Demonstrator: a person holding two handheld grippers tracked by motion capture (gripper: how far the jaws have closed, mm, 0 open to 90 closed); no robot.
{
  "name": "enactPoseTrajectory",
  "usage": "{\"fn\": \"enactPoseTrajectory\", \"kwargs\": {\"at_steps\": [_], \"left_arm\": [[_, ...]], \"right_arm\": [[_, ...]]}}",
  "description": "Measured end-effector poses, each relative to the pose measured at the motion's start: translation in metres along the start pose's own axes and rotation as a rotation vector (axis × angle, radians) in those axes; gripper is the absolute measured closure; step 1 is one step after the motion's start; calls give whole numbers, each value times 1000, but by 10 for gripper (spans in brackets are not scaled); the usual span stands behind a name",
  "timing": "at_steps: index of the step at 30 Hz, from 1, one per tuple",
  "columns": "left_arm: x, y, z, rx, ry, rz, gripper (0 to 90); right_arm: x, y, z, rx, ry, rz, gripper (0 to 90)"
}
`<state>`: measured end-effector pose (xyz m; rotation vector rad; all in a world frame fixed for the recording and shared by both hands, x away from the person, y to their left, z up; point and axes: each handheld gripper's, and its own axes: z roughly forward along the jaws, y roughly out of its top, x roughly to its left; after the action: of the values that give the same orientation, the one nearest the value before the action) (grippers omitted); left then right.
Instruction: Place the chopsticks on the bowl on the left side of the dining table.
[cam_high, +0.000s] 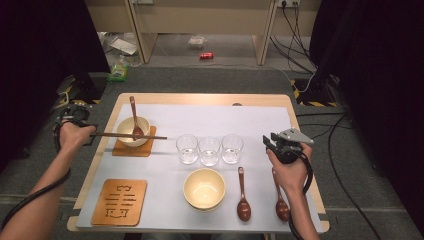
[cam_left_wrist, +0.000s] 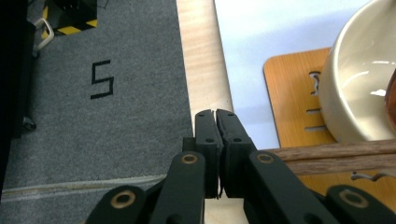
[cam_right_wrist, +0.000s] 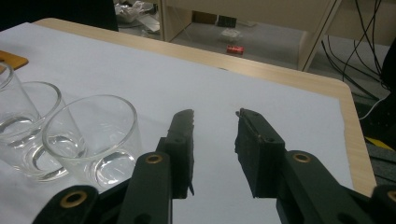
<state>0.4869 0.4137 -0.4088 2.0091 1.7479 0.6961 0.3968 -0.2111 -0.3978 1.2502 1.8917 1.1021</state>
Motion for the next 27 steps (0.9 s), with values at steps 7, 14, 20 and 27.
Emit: {"fn": "enactPoseTrajectory", "kwargs": {"at_steps": [7,14,20,27], "left_arm": [[-6,5,-6,-60,-24,-24,824],[-18,10,-10,-101,-69,-25,765],[-35,14,-14,-137,-110,-13,699],[-55,19,-18,-158,-167,6,613]], "right_arm": [[0,-1,1,13,-3,5,660],[-1,0,1,14,-3,5,656],[-3,-2,0,22,-8,13,650],[-6,-2,-1,36,-13,21,646]]}}
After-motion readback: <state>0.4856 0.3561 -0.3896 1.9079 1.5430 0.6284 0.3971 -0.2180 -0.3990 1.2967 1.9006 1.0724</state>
